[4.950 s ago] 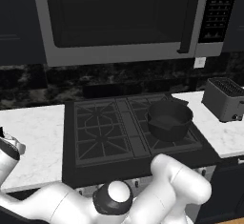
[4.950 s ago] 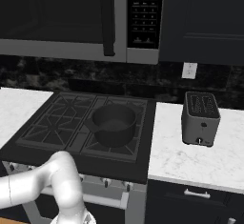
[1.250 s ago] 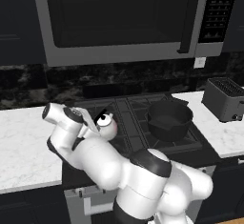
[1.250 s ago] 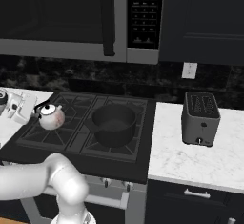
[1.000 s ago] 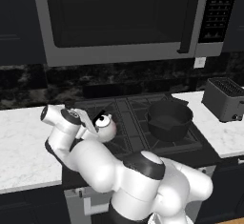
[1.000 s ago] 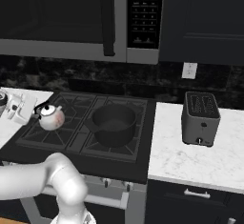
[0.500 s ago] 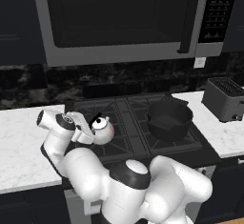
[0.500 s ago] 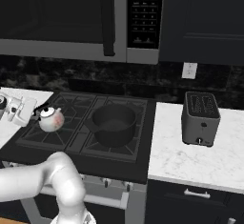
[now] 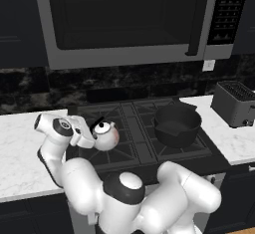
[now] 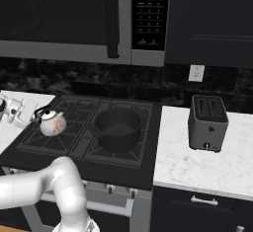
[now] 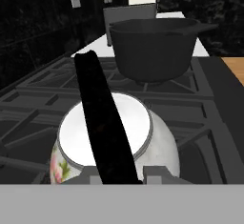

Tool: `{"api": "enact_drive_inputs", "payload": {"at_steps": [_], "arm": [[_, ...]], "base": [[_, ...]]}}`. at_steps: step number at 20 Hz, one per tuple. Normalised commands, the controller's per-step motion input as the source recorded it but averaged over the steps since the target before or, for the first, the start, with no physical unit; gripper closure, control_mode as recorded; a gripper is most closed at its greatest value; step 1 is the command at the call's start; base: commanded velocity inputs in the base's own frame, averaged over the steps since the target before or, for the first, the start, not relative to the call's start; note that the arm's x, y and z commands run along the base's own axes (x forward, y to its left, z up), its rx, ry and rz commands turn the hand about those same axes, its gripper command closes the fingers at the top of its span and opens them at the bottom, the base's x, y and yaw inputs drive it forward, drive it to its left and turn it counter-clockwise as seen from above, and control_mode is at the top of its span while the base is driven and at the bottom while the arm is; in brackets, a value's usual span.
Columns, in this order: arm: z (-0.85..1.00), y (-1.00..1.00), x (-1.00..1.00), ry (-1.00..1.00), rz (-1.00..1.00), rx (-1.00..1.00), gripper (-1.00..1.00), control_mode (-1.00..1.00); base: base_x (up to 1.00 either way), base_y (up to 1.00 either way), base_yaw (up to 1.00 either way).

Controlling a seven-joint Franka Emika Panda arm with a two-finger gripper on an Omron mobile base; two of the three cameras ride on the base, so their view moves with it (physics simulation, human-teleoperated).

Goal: Pick the kettle from the counter and place it on a stove burner. Then turn the burner on.

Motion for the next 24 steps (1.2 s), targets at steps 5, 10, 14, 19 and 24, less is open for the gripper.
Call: {"api": "enact_drive_inputs", "payload": {"at_steps": [5, 10, 14, 19, 24], "arm": [[0.00, 0.00, -0.16, 0.00, -0.01, 0.00, -1.00, -1.00], [0.00, 0.00, -0.25, 0.00, -0.01, 0.00, -1.00, -1.00], [0.00, 0.09, -0.48, -0.01, 0.00, -0.01, -1.00, -1.00], [0.00, 0.12, -0.58, -0.02, 0.00, 0.00, -1.00, -1.00], [0.06, 0.04, -0.61, -0.02, 0.00, 0.00, -1.00, -1.00]], "base": [[0.00, 0.00, 0.00], [0.00, 0.00, 0.00], [0.00, 0.00, 0.00], [0.00, 0.00, 0.00], [0.00, 0.00, 0.00]]}}
